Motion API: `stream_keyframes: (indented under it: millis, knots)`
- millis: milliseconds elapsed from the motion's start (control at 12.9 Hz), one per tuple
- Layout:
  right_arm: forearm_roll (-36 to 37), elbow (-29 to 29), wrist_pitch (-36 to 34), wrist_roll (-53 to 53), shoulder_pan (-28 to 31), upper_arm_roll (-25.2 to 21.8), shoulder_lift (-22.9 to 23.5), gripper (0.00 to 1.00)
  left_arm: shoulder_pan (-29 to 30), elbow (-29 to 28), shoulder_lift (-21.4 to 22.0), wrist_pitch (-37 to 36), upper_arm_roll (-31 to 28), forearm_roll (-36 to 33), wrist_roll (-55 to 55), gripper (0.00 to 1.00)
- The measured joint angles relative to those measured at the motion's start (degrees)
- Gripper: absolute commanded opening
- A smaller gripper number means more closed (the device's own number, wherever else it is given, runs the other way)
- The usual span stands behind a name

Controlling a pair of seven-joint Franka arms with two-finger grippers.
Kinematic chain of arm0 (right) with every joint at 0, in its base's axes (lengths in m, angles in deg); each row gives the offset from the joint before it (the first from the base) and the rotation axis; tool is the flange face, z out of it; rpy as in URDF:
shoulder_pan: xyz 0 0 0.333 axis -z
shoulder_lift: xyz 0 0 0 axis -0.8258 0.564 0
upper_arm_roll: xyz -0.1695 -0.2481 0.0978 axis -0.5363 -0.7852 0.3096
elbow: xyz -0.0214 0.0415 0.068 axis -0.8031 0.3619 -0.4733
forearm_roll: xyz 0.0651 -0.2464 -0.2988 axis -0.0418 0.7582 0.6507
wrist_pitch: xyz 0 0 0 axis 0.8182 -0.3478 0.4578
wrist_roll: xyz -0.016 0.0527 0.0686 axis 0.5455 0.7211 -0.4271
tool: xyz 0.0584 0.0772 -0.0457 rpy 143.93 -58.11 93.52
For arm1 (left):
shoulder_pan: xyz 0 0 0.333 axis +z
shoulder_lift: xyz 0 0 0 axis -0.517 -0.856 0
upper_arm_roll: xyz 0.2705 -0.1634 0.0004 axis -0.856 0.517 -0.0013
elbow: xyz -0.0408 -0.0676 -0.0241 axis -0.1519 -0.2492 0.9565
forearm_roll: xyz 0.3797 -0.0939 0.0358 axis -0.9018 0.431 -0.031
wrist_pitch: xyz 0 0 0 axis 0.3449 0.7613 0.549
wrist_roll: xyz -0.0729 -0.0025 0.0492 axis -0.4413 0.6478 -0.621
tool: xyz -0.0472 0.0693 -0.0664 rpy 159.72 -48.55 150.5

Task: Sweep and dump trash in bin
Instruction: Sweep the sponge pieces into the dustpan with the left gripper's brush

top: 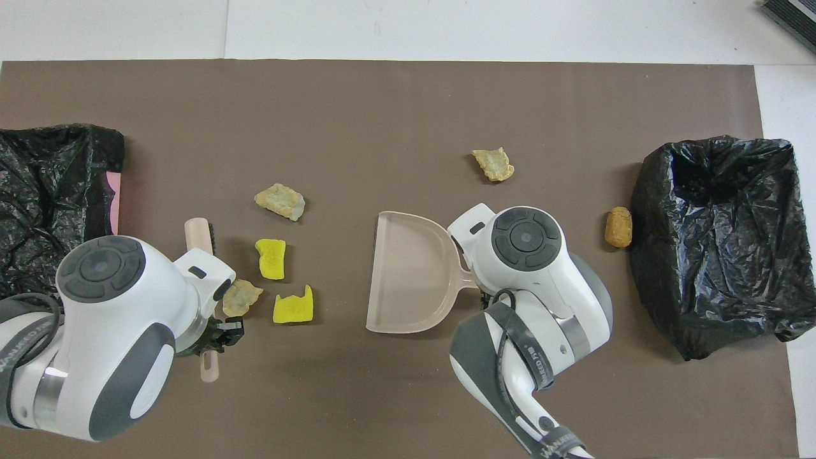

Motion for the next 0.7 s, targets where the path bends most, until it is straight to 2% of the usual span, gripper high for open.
stream_keyframes:
  millis: [310,699]
  knots:
    - [0.14,0.16,-0.52,-1.12,-0.25,-0.01,-0.16,0.0,-0.02,-8.76,4.58,0.54,0.78,0.3,-11.74,0.0]
    - [0.21,0.18,-3.39,-6.12,-0.46,-0.03,-0.53,0.0,-0.23,-12.41,4.42,8.28,6.79,9.66,-18.26,0.0]
